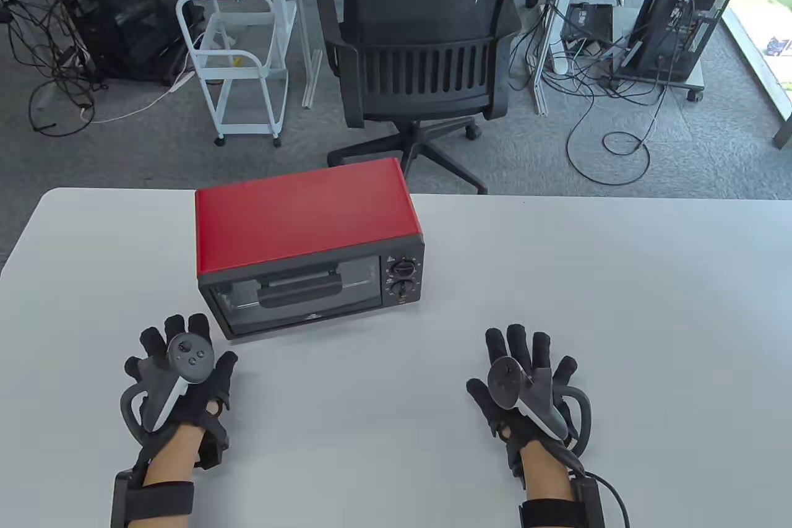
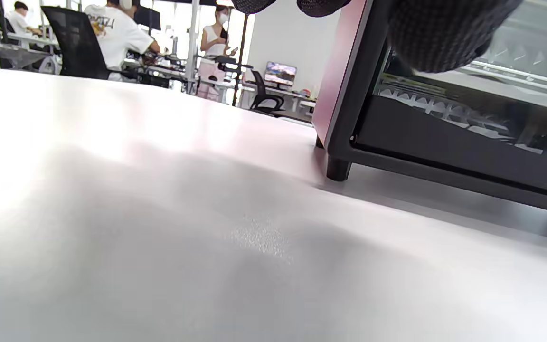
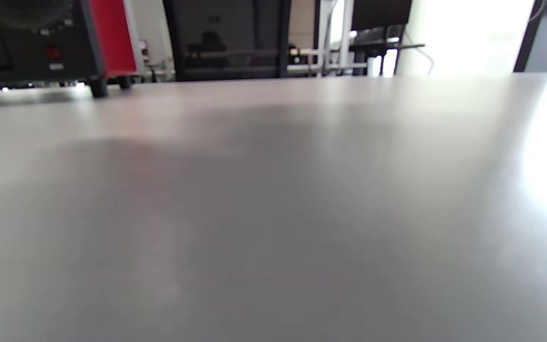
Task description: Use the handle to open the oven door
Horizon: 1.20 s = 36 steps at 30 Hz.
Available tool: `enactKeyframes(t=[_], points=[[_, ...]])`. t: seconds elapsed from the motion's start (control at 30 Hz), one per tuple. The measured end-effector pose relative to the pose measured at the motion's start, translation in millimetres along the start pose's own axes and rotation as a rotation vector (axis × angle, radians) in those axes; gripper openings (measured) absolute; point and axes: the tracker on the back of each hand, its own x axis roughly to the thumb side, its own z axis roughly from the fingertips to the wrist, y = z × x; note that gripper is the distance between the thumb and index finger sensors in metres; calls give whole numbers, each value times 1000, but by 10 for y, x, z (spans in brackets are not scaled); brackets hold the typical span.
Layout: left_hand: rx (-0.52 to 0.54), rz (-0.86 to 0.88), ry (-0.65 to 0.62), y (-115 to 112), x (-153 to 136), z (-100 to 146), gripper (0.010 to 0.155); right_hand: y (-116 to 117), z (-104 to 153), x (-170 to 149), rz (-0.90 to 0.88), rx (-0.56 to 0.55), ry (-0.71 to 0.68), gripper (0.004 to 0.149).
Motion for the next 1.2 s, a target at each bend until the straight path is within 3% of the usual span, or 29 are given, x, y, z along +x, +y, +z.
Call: enactKeyframes(t=[1.2], points=[[-38,31,-24,70,74,26,72,41,-35,-37,-73,34,22,81]])
